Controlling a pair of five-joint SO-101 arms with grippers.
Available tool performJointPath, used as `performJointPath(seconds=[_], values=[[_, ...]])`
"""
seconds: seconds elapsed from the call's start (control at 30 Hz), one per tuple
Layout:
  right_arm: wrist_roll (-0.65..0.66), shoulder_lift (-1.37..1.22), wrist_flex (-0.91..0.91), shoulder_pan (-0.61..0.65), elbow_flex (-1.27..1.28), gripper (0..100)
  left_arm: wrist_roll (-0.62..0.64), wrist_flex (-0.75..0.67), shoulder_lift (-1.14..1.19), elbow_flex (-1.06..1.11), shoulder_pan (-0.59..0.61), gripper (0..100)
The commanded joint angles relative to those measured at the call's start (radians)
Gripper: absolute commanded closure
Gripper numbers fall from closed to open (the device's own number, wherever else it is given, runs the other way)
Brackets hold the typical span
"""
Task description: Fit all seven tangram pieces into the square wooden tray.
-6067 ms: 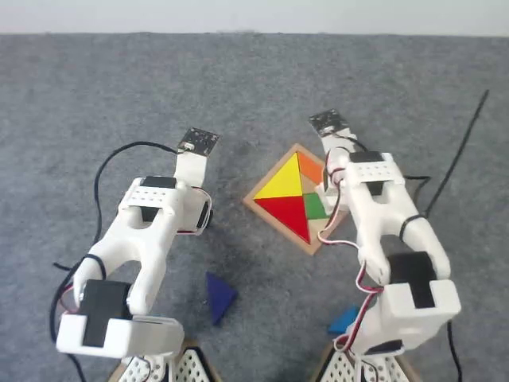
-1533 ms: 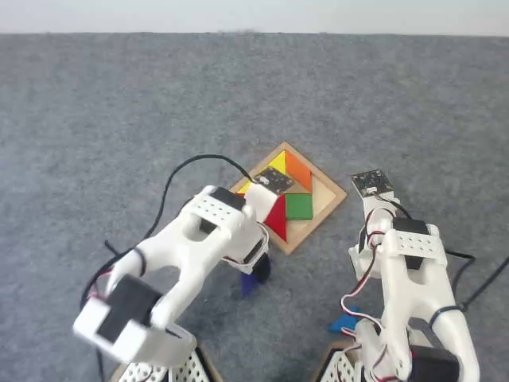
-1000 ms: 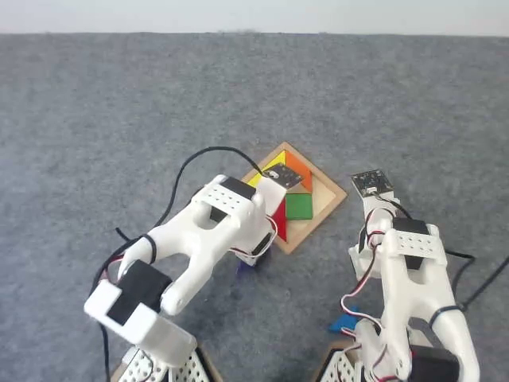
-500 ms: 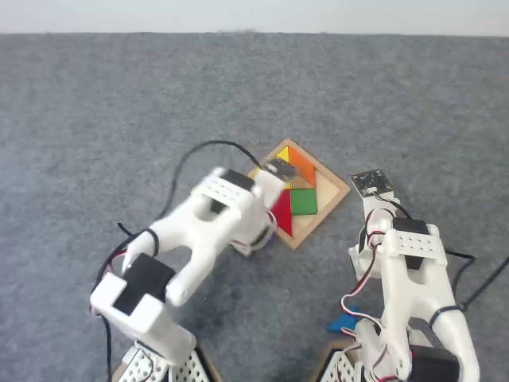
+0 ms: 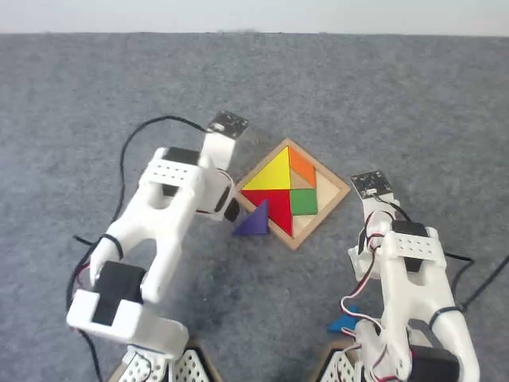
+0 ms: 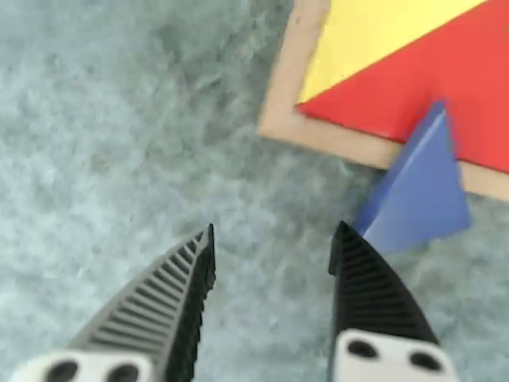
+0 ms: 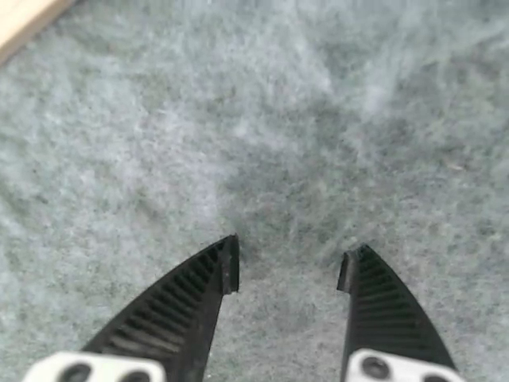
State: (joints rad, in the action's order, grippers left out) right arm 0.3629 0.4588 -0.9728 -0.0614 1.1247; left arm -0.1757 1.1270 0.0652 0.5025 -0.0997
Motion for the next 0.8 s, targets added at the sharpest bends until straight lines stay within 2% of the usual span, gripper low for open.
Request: performJointPath(seconds=[0.0, 0.27, 0.43, 0.53, 0.63, 0.77], values=[[-0.005, -0.001, 0.015, -0.012, -0.003, 77.2, -0.017, -0.066, -0.055, 0.018, -0.083, 77], [-0.003, -0.001, 0.015, -0.012, -0.003, 77.2, -0.011, -0.061, -0.054, 0.025, -0.201, 77], [-0.003, -0.001, 0.015, -0.012, -0.003, 77.2, -0.011, 0.005, -0.089, -0.005, -0.173, 77], [-0.003, -0.001, 0.015, -0.012, -0.003, 77.2, -0.021, 0.068, -0.187, -0.028, -0.137, 78], [-0.005, -0.001, 0.015, -0.012, -0.003, 77.2, -0.089, 0.138, -0.322, 0.007, -0.143, 78], [-0.003, -0.001, 0.015, -0.012, -0.003, 77.2, -0.244, 0.118, -0.387, 0.168, -0.255, 77]])
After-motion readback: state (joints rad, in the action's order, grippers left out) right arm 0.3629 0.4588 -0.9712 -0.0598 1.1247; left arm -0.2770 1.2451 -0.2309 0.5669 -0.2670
